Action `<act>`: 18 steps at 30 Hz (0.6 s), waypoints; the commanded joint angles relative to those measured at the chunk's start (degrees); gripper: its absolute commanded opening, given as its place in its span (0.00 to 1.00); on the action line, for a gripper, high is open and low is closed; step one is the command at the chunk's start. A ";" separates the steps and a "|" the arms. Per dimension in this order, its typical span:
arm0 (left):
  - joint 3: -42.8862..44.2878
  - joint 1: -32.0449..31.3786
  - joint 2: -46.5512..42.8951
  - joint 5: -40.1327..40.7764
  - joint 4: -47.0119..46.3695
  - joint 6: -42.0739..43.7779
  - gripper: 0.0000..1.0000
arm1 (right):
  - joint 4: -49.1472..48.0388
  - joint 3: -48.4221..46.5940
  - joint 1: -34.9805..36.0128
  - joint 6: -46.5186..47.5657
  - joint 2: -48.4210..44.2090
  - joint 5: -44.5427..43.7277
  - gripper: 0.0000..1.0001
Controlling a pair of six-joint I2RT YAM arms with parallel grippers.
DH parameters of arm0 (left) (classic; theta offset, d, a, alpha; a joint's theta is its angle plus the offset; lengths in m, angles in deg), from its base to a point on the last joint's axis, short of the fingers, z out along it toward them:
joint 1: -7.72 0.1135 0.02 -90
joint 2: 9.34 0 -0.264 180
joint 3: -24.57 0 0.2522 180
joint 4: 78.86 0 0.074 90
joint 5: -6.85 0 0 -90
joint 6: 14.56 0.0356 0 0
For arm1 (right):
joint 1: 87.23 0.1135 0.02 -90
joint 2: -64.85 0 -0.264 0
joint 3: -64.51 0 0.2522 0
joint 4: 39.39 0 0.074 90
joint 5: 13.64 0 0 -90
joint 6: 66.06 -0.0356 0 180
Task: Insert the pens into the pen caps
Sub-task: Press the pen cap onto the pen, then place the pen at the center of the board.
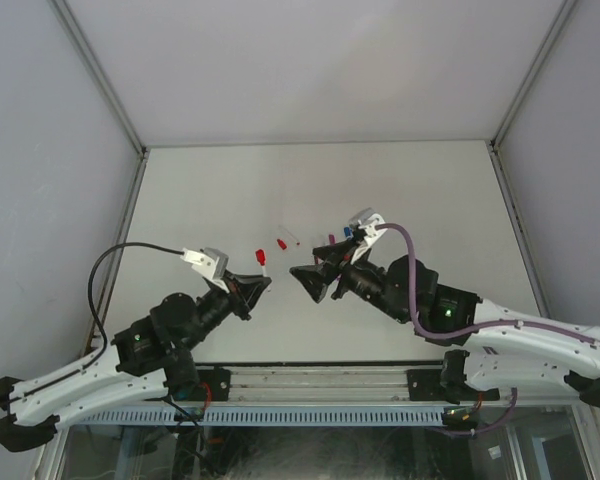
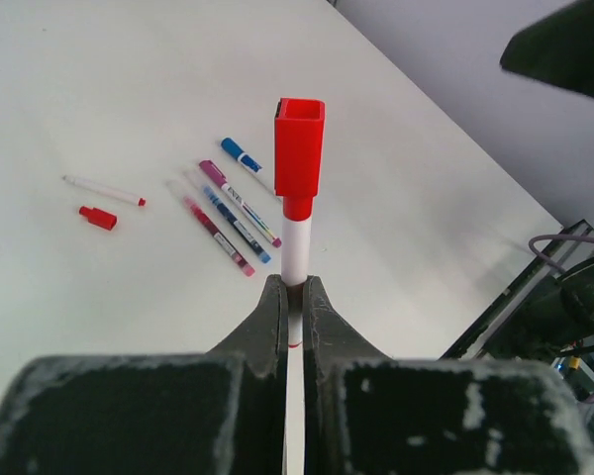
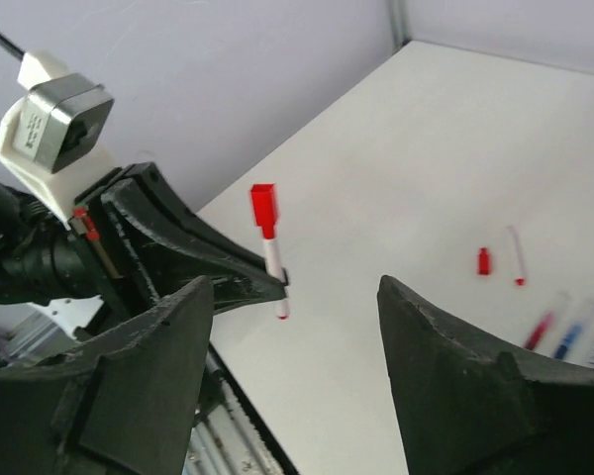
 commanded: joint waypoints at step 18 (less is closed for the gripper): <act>0.19 0.26 0.27 -12.15 -7.55 7.10 0.00 | 10.55 12.04 -11.90 -1.01 -9.68 -0.87 0.94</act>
